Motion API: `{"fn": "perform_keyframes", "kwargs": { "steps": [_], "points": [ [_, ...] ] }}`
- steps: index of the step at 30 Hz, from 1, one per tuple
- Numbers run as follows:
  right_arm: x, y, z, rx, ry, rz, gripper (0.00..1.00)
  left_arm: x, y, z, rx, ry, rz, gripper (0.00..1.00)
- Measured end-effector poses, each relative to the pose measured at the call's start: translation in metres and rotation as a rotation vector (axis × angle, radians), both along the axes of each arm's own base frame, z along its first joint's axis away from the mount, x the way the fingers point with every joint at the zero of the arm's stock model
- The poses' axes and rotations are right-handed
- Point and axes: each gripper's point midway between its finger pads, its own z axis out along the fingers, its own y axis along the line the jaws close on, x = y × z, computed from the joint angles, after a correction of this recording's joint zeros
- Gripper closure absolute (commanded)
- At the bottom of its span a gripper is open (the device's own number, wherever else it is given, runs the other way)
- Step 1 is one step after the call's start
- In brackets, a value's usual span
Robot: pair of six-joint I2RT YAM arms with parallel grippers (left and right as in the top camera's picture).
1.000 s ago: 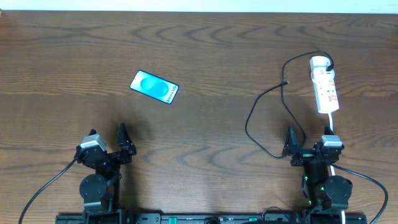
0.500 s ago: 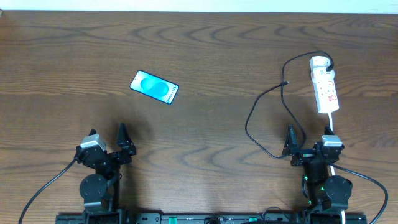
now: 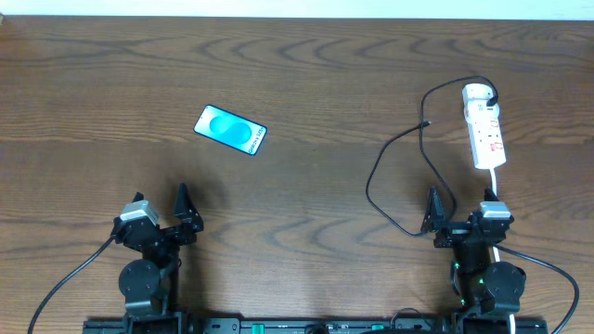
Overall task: Plug charger to phone and switch on socket
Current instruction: 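Move the left gripper toward the blue phone on the table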
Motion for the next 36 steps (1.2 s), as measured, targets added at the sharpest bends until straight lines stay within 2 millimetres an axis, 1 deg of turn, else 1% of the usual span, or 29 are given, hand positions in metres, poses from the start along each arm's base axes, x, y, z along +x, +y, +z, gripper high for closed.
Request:
{"fn": "perform_keyframes", "kwargs": {
  "steps": [27,36],
  "points": [
    [0.0,0.0,0.0,0.0,0.0,0.0,0.01,0.0,0.0,0.0004,-0.001,-0.002,0.0,0.14],
    [0.0,0.0,-0.0001,0.0,0.0,0.0,0.01,-0.0023,-0.0001,0.0029,-0.058,0.01,0.007,0.14]
  ]
}}
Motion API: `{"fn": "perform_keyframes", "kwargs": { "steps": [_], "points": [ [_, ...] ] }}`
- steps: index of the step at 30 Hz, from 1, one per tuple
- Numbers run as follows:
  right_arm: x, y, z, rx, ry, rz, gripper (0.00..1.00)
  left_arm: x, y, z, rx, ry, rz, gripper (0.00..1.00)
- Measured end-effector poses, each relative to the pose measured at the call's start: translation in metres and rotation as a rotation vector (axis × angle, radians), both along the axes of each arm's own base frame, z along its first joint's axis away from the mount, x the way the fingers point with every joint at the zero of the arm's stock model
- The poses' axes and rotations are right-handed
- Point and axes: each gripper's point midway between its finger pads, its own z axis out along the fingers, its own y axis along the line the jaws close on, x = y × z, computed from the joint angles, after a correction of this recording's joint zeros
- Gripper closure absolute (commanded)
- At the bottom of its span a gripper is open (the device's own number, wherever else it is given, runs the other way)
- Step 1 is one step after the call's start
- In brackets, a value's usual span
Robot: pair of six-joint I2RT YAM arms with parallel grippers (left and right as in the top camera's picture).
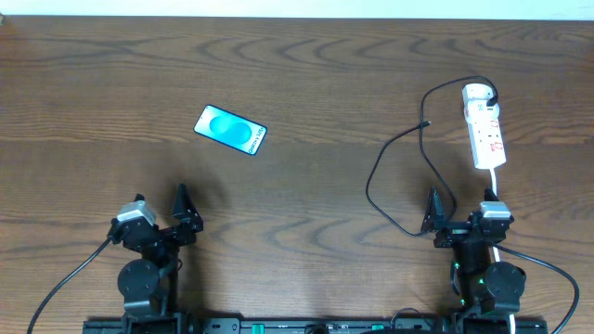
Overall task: Plug charger to phone and switch on socket
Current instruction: 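Move the left gripper toward the blue phone on the table, then lower the left gripper over the phone and close on it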
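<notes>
The phone (230,129), its screen lit blue, lies tilted on the wooden table at the left of centre. A white power strip (484,128) lies at the far right with a white charger plug (476,92) in its far end. From the plug a black cable (371,181) loops over the table, and its free end (425,123) lies left of the strip. My left gripper (184,206) rests near the front edge, well short of the phone. My right gripper (432,213) rests at the front right beside the cable loop. Neither holds anything.
The strip's white lead (495,181) runs from it toward the right arm's base. The table (306,65) is dark wood, and its far edge meets a pale wall.
The left arm's wrist has shifted slightly to the left and toward the front. The phone, cable, strip and right arm lie as before.
</notes>
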Motion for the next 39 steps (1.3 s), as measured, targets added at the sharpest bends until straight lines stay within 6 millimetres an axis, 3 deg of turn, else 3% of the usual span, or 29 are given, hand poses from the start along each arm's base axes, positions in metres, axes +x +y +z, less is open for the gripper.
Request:
{"fn": "perform_keyframes", "kwargs": {
  "steps": [4,10,15,25,39],
  "points": [
    [0.0,0.0,0.0,0.0,0.0,0.0,0.01,-0.002,0.0,0.012,-0.006,0.02,0.0,0.14],
    [0.0,0.0,0.0,0.0,-0.001,0.0,0.01,0.0,0.0,0.046,-0.012,0.092,0.001,0.14],
    [0.0,0.0,0.0,0.0,0.0,0.0,0.01,0.014,0.001,0.073,-0.02,0.199,0.001,0.14],
    [0.0,0.0,0.0,0.003,0.0,0.0,0.01,0.048,0.0,0.103,-0.04,0.432,-0.014,0.14],
    [0.0,0.0,0.0,0.004,0.0,-0.001,0.01,0.095,-0.036,0.129,-0.058,0.572,-0.136,0.14]
  ]
}}
